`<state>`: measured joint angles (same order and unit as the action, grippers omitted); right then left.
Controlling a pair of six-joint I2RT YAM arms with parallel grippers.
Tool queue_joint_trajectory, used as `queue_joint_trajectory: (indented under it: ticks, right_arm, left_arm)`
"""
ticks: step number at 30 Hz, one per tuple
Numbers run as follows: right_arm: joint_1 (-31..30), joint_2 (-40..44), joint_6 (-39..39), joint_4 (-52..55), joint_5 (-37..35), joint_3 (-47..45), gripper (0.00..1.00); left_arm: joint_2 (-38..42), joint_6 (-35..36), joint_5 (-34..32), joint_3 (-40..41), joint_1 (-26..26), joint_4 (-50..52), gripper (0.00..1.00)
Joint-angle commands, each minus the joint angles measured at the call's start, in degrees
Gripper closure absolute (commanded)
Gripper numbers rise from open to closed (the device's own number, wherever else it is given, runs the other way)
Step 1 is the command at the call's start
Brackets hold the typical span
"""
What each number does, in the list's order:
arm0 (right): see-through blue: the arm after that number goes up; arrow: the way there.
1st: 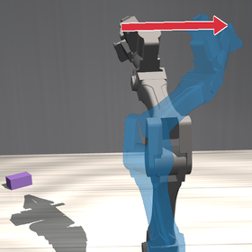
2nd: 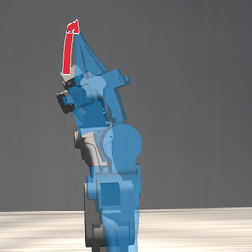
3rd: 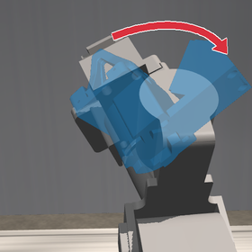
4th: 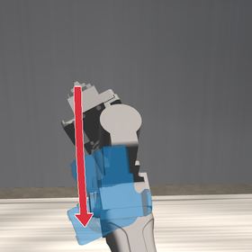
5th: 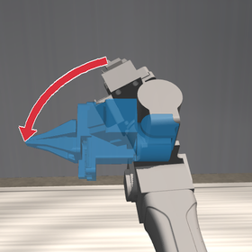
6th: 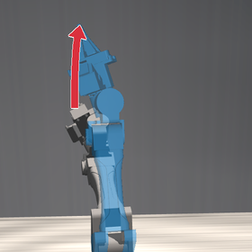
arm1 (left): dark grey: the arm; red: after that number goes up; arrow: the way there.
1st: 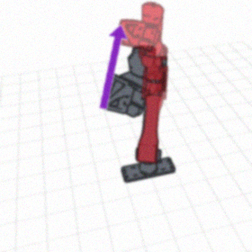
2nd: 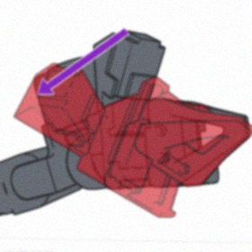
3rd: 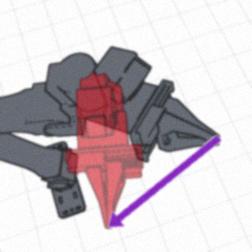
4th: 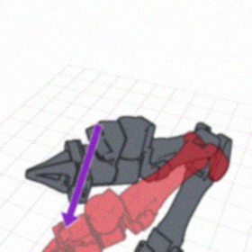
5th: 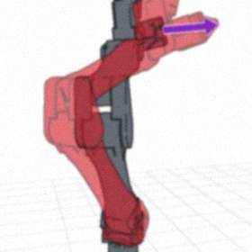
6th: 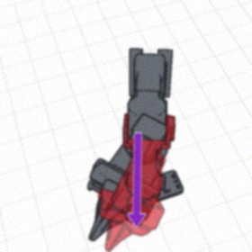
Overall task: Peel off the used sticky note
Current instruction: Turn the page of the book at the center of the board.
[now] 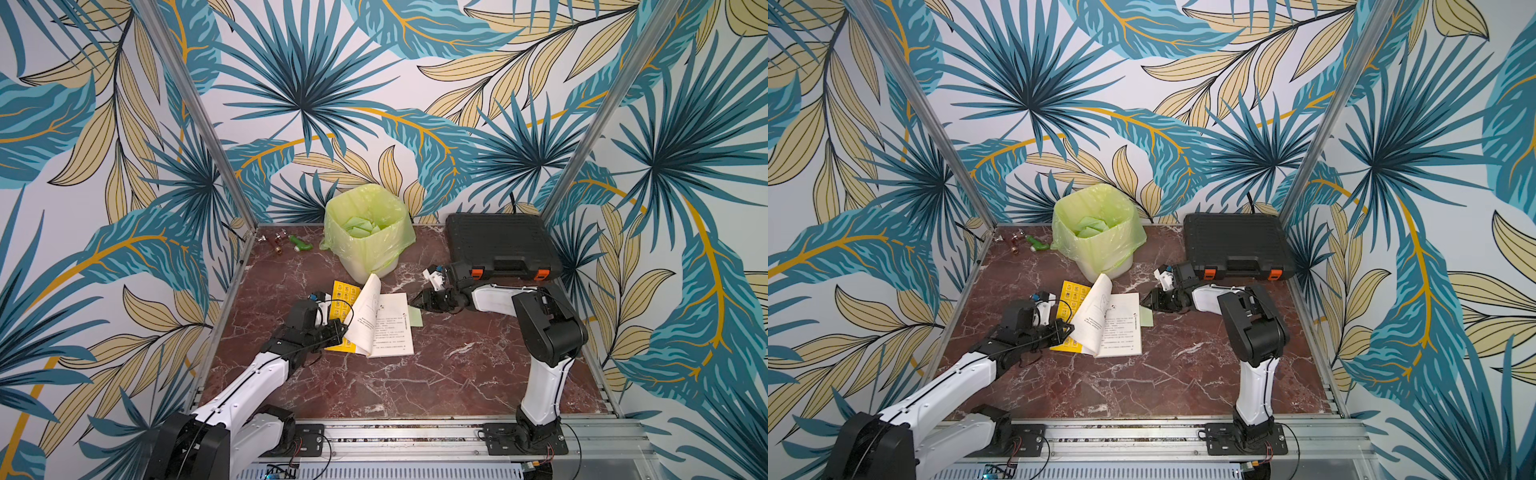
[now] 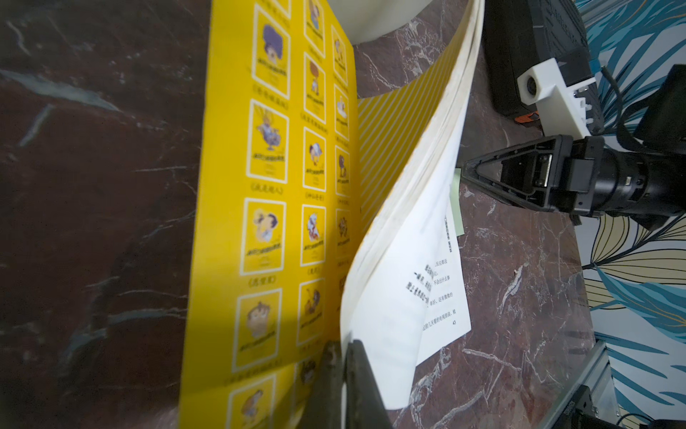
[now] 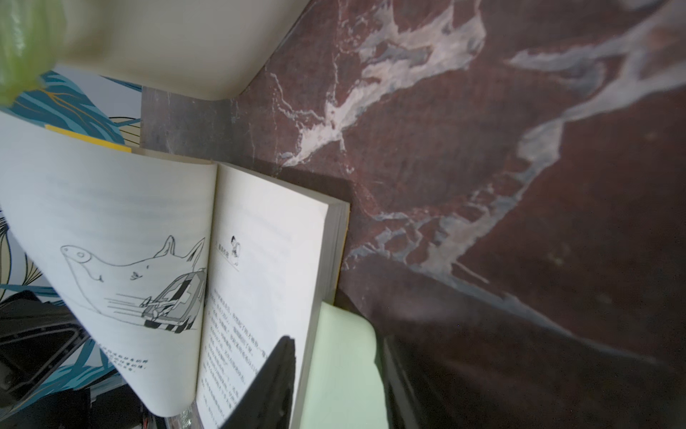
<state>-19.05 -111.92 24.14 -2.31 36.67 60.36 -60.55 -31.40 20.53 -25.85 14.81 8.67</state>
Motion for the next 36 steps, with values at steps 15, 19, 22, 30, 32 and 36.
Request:
queue_joint_trajectory:
  ticks: [15, 19, 22, 30, 32, 36]
  right_arm:
    - [0.3, 0.8, 2.4, -6.9, 2.5, -6.2, 0.87]
    - [0.3, 2.1, 3.1, -7.8, 3.6, -5.8, 0.97]
    - [0.1, 4.4, 4.3, -9.2, 5.3, -6.0, 1.00]
    - [-3.2, 8.9, 6.7, -11.4, 11.6, -3.2, 1.00]
    - [-4.5, 9.5, 5.9, -10.3, 12.3, -1.6, 1.00]
    - [-7.4, 9.9, 4.0, -7.3, 13.5, 1.8, 1.00]
  left_arm:
    - [-1.8, 0.3, -0.7, 1.1, -0.9, -2.3, 1.00]
    - [-2.0, 0.2, -0.2, 1.1, -0.9, -2.6, 0.99]
    - [-1.9, 0.2, 0.2, 1.3, -0.9, -2.8, 0.98]
    - [-1.4, -0.1, 2.2, 2.1, -0.9, -4.2, 0.89]
    - [-1.1, -0.2, 3.0, 2.3, -0.9, -4.6, 0.85]
    - [0.6, -0.3, 3.7, 2.9, -0.8, -5.1, 0.75]
